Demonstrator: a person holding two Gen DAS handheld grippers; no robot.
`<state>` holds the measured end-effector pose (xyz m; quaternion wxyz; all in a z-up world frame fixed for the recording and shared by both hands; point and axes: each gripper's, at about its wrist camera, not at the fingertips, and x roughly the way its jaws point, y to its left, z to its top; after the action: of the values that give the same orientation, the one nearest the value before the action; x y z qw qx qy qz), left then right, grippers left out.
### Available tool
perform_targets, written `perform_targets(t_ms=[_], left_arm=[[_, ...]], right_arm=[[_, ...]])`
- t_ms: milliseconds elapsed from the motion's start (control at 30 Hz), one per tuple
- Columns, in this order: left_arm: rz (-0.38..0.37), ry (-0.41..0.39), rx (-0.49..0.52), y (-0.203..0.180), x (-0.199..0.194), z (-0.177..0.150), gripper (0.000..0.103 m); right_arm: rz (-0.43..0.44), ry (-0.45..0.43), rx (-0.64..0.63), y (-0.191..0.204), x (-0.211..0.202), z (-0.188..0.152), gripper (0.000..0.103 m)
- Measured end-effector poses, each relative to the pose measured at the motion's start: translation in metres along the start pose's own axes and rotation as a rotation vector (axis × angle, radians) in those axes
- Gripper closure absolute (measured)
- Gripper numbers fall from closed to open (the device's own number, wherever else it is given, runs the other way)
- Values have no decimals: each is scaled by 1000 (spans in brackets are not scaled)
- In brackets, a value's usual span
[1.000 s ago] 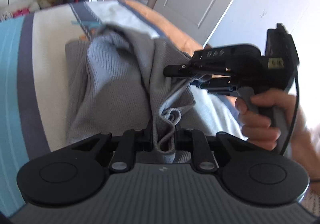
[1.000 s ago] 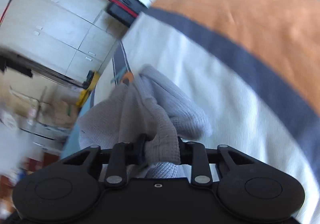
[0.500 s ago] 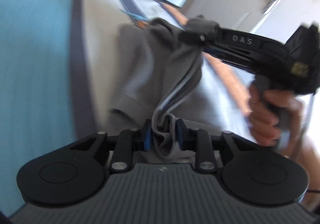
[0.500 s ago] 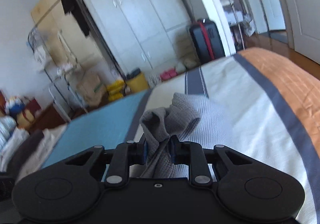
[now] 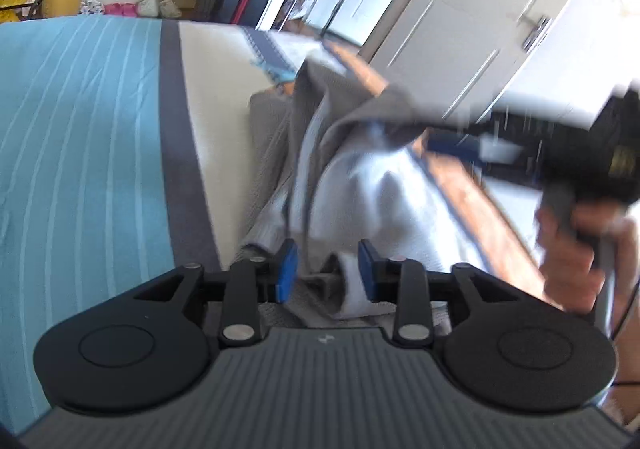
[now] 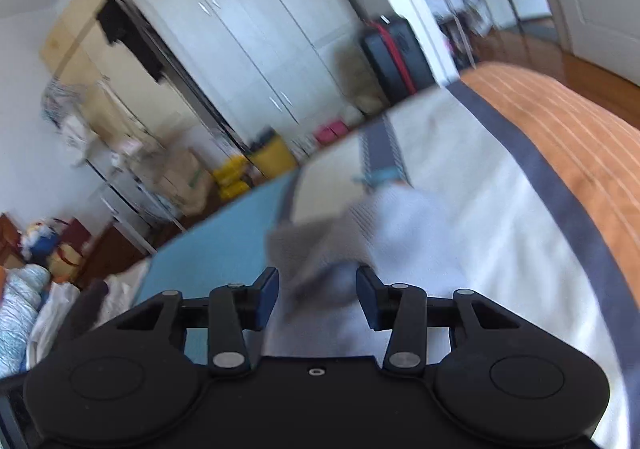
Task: Fold clothes
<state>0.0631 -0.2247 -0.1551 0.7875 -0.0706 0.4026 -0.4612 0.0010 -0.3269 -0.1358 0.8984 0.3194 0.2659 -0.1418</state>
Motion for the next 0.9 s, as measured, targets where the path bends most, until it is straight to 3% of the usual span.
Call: perform_targets(t_ms=[67,167,333,433,533,633,767,900], left_arm=[[-35,-28,0,-2,-4,3,56],[-48,-31,56,-15,4,11,53],[41,-85,92,-25,36,15,49],[38,53,104,-28,50,14,50],[74,117,201,-35,45,1,49],[128,143,197,-25,45,-14,47],[134,183,134,-13,45,-22,44],[114,140,180,-21,27,-11,44]], right_arm=[[-54,88,-20,-7,-8,-9,53],[-123,191,3,-20,-9,-23,51],[-181,342,59,-31,11,-42,51],[-212,390,-6,-20,20,-51,51],[-207,410,-85,-9,6,-65,47],[-187,480,-113,-6,4,-80,44],[-179,459,-158,4,-3,-76,44],[-83,304,-92,-3,-36,-63,44]])
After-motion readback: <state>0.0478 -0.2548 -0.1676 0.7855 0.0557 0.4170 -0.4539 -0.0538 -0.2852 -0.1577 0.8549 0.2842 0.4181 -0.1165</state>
